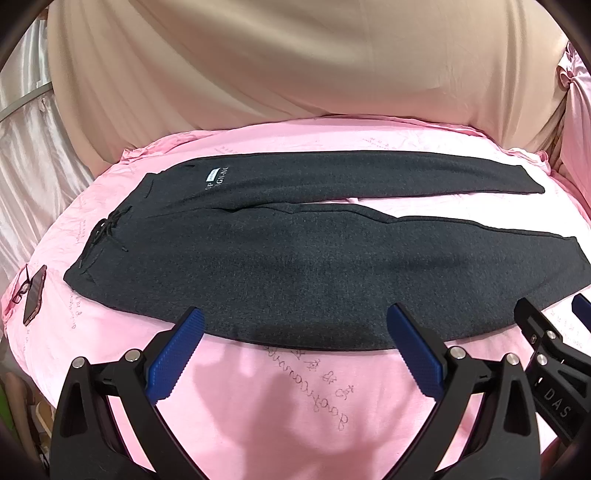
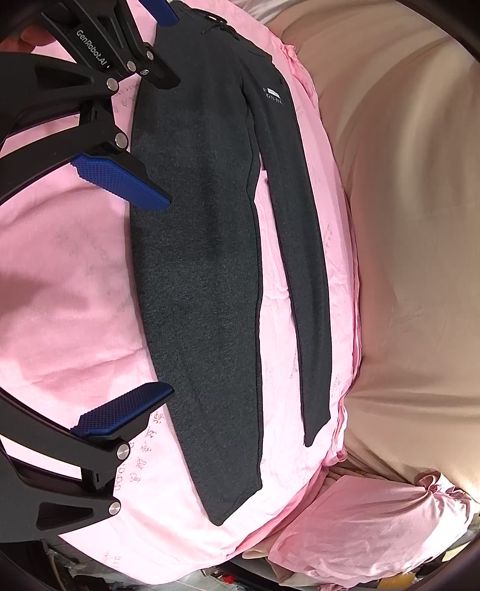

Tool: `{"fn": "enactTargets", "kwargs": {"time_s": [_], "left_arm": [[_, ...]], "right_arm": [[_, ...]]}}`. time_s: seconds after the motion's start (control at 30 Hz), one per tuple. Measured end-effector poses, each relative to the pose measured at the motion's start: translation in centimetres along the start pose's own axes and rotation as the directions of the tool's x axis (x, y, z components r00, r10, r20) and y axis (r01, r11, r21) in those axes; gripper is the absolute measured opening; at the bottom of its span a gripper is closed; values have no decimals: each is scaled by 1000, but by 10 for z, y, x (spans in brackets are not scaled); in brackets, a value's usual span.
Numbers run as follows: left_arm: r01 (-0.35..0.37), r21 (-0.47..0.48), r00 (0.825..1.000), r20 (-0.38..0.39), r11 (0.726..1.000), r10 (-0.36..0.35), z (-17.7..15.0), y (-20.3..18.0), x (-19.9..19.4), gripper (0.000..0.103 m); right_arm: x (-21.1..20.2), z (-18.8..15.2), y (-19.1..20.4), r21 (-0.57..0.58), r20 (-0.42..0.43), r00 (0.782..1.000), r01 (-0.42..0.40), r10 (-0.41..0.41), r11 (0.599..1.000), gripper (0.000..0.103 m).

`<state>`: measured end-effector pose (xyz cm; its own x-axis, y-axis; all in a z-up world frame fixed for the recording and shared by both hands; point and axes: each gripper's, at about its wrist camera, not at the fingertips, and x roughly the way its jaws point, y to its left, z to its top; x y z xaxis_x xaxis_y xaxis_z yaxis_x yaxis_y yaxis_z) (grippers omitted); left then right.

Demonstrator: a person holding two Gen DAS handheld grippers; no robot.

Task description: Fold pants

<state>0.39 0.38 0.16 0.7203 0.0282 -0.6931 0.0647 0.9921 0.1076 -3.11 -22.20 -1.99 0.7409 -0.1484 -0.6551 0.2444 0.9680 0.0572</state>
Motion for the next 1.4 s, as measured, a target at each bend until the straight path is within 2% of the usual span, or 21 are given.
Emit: {"fn": "enactTargets", "kwargs": {"time_s": [1.4], "left_arm": [[-1,18,1000,-5,1000,1,0,-3,1,97]], "right_arm": [[3,0,-1,-4,-9,1000,-4,4,1000,92]]}}
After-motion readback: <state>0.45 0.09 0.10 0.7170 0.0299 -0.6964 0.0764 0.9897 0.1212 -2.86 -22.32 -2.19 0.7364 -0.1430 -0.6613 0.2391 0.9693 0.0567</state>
